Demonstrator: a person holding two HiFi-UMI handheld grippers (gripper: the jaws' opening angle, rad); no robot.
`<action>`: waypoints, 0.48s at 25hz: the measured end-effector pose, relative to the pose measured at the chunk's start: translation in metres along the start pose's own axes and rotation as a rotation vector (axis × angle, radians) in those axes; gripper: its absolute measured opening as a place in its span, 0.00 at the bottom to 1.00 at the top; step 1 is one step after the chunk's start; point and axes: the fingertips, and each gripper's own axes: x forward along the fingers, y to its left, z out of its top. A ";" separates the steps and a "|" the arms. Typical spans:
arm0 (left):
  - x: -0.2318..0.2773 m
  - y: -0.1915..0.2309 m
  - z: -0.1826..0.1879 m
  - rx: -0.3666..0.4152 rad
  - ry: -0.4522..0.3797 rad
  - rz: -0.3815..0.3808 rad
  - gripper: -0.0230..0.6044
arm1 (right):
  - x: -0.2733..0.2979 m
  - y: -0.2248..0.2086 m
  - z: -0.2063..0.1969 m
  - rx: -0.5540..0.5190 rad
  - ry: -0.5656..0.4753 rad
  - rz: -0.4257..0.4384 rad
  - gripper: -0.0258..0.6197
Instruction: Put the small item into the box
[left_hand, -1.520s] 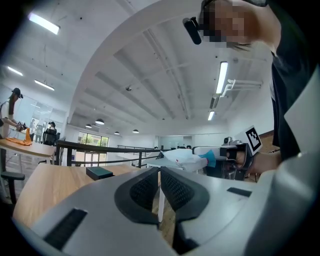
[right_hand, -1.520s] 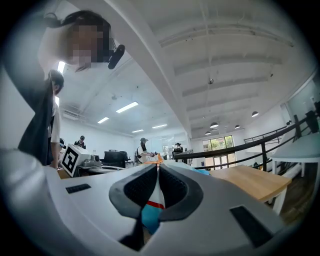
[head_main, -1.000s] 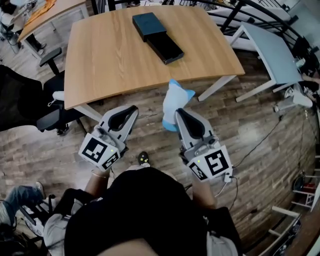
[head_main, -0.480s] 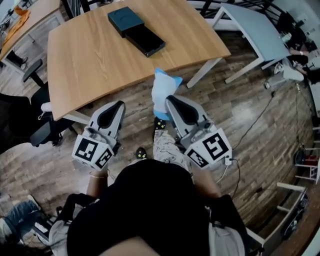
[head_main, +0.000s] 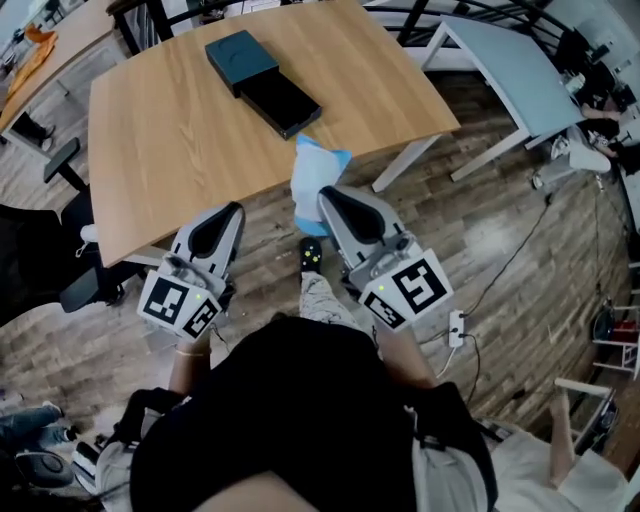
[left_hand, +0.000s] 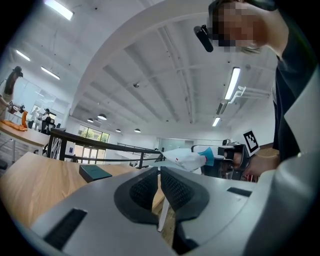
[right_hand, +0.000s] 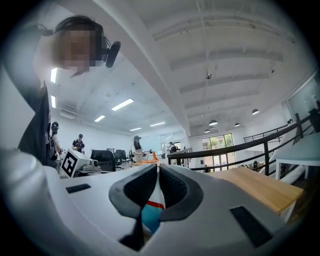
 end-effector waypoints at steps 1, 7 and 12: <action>0.008 0.005 0.001 0.002 0.000 0.000 0.07 | 0.006 -0.007 -0.001 0.002 -0.001 0.002 0.08; 0.058 0.033 -0.004 -0.001 0.018 -0.001 0.07 | 0.039 -0.056 -0.011 0.017 0.014 0.012 0.08; 0.084 0.058 -0.006 -0.002 0.038 0.037 0.07 | 0.068 -0.087 -0.018 0.034 0.022 0.043 0.08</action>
